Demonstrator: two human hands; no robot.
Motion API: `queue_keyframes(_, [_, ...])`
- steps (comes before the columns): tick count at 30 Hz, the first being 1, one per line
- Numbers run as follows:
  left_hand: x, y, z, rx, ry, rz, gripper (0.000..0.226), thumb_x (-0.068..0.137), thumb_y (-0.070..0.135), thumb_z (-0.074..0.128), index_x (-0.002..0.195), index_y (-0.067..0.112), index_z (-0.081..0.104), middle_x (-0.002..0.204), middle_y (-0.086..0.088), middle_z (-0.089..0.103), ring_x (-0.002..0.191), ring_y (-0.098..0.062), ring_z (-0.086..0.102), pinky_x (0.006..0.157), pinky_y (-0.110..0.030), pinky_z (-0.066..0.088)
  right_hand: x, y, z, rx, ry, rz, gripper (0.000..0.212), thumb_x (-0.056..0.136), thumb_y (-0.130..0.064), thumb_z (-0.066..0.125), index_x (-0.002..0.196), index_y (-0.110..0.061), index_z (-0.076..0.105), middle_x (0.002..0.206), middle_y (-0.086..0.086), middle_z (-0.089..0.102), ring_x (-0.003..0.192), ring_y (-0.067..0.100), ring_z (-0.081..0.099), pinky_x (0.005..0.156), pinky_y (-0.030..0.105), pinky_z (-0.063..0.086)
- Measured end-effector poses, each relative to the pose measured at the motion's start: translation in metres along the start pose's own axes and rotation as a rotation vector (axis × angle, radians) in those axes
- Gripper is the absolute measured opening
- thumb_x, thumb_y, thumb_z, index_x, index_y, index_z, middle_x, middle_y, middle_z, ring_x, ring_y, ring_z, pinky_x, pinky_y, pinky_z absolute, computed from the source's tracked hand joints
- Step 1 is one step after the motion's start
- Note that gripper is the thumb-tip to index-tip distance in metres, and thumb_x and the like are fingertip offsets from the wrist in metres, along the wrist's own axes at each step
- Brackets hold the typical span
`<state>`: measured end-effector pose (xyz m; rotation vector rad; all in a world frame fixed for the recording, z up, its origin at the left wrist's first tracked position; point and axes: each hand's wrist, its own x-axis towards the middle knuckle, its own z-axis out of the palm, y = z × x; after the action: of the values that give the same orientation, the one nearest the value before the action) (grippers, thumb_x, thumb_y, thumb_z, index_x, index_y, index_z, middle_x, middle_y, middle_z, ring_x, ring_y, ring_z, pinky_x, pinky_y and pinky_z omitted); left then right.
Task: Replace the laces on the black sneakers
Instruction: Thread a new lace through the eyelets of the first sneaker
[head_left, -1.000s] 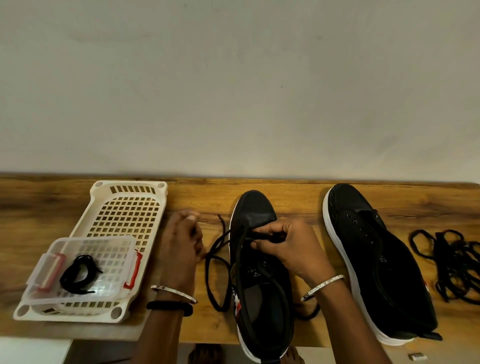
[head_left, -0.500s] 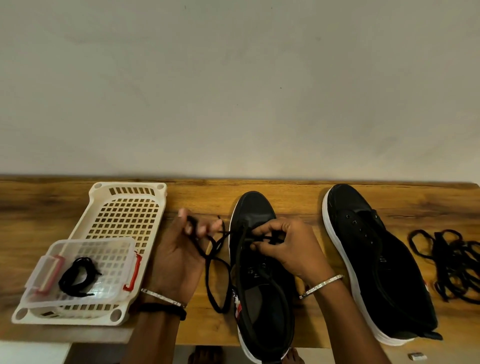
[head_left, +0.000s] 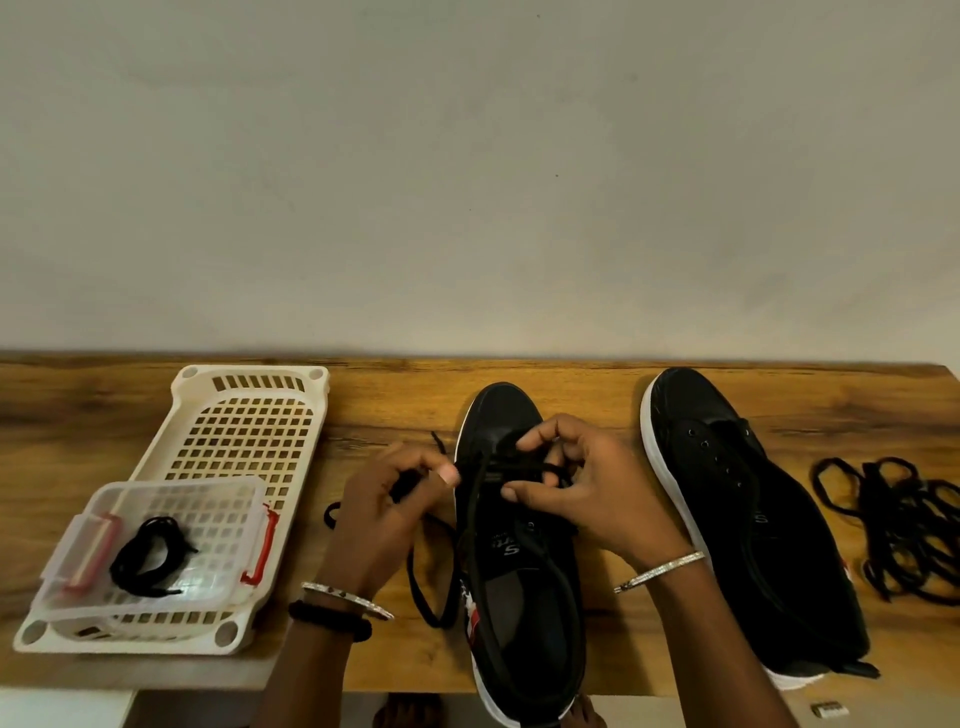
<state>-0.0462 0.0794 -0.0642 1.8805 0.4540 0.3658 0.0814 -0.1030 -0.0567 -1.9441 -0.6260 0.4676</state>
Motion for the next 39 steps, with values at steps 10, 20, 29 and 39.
queue_keyframes(10, [0.004, 0.018, -0.004, -0.959, 0.166, -0.261, 0.034, 0.102, 0.020, 0.042, 0.068, 0.017, 0.043, 0.059, -0.001, 0.045, 0.058, -0.017, 0.052, 0.065, -0.033, 0.056, -0.007, -0.004, -0.031, 0.799, 0.209, 0.148, 0.046, 0.066, -0.009, 0.080, 0.110, -0.011, 0.068, 0.072, 0.000, 0.067, 0.071, 0.012, 0.064, 0.070, 0.027, 0.051])
queue_keyframes(20, [0.001, 0.004, 0.012, -0.033, 0.091, -0.054, 0.012, 0.086, 0.012, 0.074, 0.092, 0.023, 0.070, 0.056, 0.011, 0.051, 0.052, -0.006, 0.048, 0.056, -0.020, 0.044, -0.001, 0.003, -0.022, 0.744, 0.264, 0.046, 0.062, 0.075, 0.022, 0.069, 0.124, -0.016, 0.065, 0.104, 0.003, 0.067, 0.089, 0.013, 0.064, 0.081, 0.028, 0.056])
queue_keyframes(29, [0.004, -0.004, 0.011, 0.027, 0.064, -0.034, 0.022, 0.096, 0.016, 0.061, 0.075, 0.015, 0.066, 0.062, 0.005, 0.062, 0.058, -0.010, 0.058, 0.058, -0.027, 0.046, 0.000, 0.001, -0.017, 0.676, 0.367, -0.019, 0.063, 0.080, 0.025, 0.062, 0.124, -0.019, 0.062, 0.122, 0.009, 0.063, 0.085, 0.007, 0.068, 0.081, 0.022, 0.055])
queue_keyframes(39, [0.007, 0.016, 0.004, -1.136, 0.170, -0.361, 0.042, 0.103, 0.025, 0.039, 0.063, 0.019, 0.049, 0.060, 0.001, 0.050, 0.062, -0.015, 0.057, 0.062, -0.028, 0.053, 0.002, -0.001, -0.004, 0.542, 0.340, -0.018, 0.051, 0.083, 0.024, 0.060, 0.114, -0.016, 0.065, 0.112, 0.008, 0.066, 0.083, 0.005, 0.068, 0.078, 0.019, 0.055])
